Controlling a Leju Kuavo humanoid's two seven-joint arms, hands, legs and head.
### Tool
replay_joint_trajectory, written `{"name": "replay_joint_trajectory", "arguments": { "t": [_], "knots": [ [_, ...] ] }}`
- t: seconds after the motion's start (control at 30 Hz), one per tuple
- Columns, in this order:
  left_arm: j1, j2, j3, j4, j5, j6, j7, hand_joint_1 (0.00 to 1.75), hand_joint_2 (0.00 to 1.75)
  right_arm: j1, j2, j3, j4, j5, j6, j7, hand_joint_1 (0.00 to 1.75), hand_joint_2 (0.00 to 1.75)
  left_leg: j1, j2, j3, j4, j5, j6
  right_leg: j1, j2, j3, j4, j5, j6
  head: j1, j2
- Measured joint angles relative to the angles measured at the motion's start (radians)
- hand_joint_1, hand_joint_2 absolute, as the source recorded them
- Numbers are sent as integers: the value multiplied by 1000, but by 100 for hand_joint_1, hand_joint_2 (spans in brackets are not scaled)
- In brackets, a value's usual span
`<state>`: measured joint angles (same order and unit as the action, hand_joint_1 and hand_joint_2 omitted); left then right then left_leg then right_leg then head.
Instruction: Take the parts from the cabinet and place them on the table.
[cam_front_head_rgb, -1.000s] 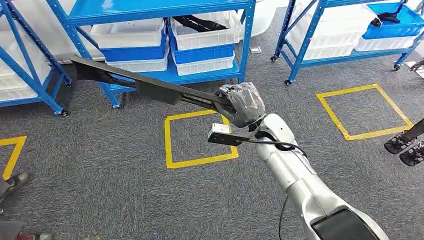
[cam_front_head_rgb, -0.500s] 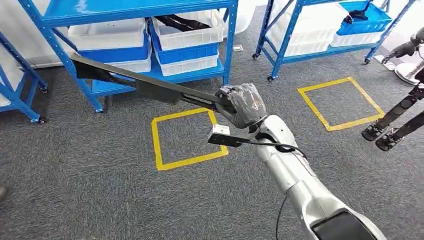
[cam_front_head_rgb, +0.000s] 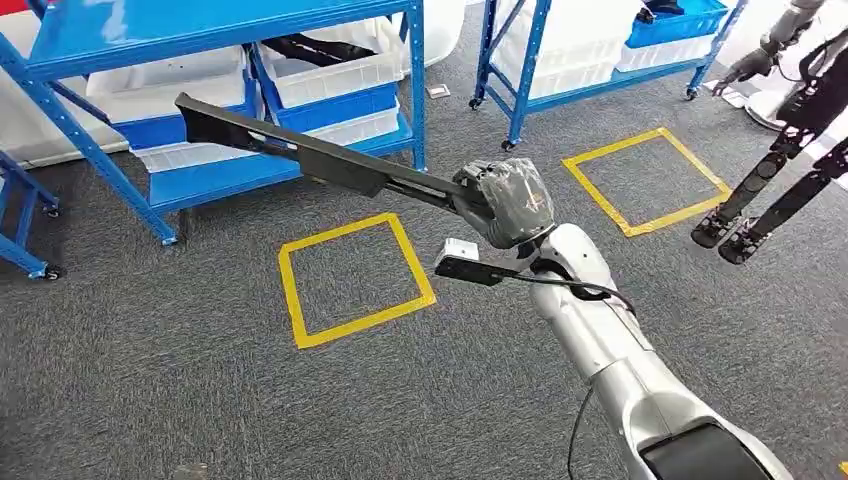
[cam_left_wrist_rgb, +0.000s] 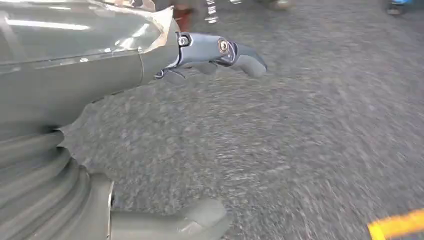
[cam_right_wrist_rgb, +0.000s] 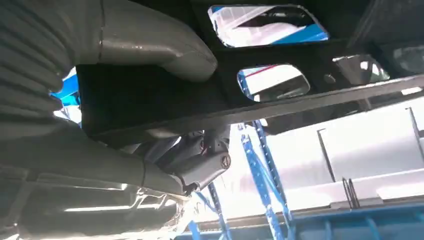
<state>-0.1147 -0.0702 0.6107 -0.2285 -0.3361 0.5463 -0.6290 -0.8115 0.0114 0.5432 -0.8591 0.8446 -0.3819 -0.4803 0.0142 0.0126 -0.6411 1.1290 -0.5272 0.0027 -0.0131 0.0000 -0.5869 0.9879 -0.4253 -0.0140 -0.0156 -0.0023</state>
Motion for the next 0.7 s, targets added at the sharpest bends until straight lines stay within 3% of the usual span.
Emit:
{"name": "replay_joint_trajectory", "arguments": {
  "t": [0.07,0.1,0.13,0.2,0.23,0.27,0.33,0.4,0.43,0.47,0.5,0.57,0.6,0.63,0.67,0.7],
  "knots": [
    [0,0,0,0,0,3,6,0,175,2,-2,1,-2,0,1,0,175,175,1,-11,-75,163,-67,-10,0,16,-1,0,0,0,0,0],
    [0,0,0,0,0,3,8,0,175,5,-4,1,-2,1,1,1,175,175,2,-11,-90,192,-66,-12,0,23,0,1,0,0,1,0],
    [-1,0,0,0,0,5,10,0,175,7,-6,1,-2,2,1,2,175,175,6,-11,-83,171,-42,-13,0,31,0,2,0,0,0,0],
    [-3,1,0,0,-1,6,12,0,175,7,-7,1,-5,6,-1,6,175,175,13,-16,-13,22,48,-13,-2,47,0,8,0,1,0,0],
    [-4,1,0,0,-2,8,16,0,175,7,-7,0,-10,6,-2,10,175,175,19,-32,33,-72,91,-13,-2,56,0,12,-1,2,0,0],
    [-7,0,0,0,-4,8,18,0,175,5,-9,-1,-13,6,-4,11,175,175,19,-62,50,-104,77,-15,7,62,-9,15,-2,8,0,0],
    [-9,0,0,0,-10,8,20,0,175,6,-15,-6,-17,5,-8,13,175,175,14,-51,44,-108,79,-7,4,71,-19,13,5,23,0,0],
    [-16,-2,-1,0,-15,9,27,0,175,11,-30,-14,-22,4,-10,13,175,175,7,-42,44,-114,86,9,2,81,-22,4,12,37,0,0],
    [-20,-5,-3,0,-22,8,30,0,175,13,-42,-18,-26,3,-11,12,175,175,15,-30,49,-127,96,23,5,66,-31,16,3,41,2,0],
    [-25,-5,-5,0,-26,8,32,0,175,14,-48,-21,-32,0,-12,12,175,175,11,-27,50,-129,98,29,6,38,-52,54,-19,38,1,0],
    [-28,-4,-6,0,-30,9,35,0,175,16,-53,-23,-37,-1,-13,12,175,175,11,-19,48,-128,98,34,5,23,-87,123,-52,32,7,0],
    [-30,-5,-9,0,-42,8,42,0,175,33,-67,-30,-53,-3,-17,21,175,175,6,-3,47,-128,98,36,3,15,-168,291,-111,30,6,0],
    [-32,-6,-13,0,-45,8,44,0,175,43,-71,-34,-60,-3,-17,23,175,175,5,4,46,-128,98,36,3,14,-188,336,-118,34,6,0],
    [-36,-8,-15,0,-53,8,47,0,175,56,-81,-39,-68,-2,-17,29,175,175,4,10,46,-128,98,36,3,13,-181,325,-110,40,5,0],
    [-43,-11,-17,0,-57,8,51,0,175,66,-88,-44,-77,1,-17,32,175,175,4,15,46,-127,98,36,3,11,-150,271,-87,47,6,0],
    [-50,-12,-21,0,-61,9,55,0,175,75,-96,-48,-86,3,-17,34,175,175,5,20,47,-127,97,35,2,2,-91,163,-49,55,6,0]
  ]
}}
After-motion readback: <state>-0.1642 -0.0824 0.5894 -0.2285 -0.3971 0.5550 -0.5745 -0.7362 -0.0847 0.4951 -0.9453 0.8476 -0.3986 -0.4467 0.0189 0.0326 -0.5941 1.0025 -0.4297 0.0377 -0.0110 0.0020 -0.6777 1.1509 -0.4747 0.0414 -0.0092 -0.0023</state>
